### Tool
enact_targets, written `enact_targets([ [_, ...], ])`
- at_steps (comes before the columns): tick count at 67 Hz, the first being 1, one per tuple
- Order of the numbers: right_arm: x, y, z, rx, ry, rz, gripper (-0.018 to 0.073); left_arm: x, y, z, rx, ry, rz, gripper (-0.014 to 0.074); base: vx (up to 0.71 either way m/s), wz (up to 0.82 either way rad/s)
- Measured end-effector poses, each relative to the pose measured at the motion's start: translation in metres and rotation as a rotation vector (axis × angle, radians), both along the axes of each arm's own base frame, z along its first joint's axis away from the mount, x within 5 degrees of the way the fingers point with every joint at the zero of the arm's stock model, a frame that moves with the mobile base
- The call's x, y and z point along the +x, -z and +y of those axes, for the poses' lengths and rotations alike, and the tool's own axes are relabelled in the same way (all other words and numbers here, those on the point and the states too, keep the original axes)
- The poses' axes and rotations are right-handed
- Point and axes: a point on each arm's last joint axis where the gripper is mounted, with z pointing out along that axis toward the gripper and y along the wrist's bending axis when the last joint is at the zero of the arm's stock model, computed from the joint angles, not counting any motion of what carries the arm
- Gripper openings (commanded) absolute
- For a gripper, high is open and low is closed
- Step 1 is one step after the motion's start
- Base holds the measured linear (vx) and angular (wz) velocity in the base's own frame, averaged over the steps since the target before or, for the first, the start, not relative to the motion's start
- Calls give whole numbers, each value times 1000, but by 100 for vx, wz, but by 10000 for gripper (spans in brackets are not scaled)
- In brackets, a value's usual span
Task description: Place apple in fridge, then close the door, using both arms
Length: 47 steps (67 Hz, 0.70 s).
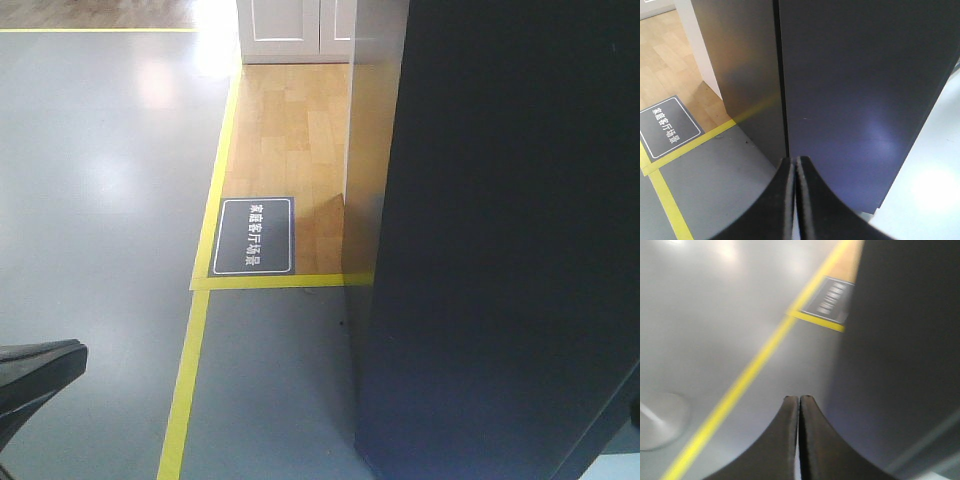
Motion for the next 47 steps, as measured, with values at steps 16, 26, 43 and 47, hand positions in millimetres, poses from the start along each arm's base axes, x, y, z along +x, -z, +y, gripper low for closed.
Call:
enact_targets([
  [16,44,0,-7,-114,174,-19,-6,0,0,0,0,0,0,-6,0,0],
  [26,68,-2,-6,-122,229,-93,-6,0,0,0,0,0,0,-6,0,0],
  [43,102,-4,0,-154,241,-200,-6,0,0,0,0,0,0,-6,0,0],
  [47,111,-6,0,-181,257,-204,-6,0,0,0,0,0,0,-6,0,0],
])
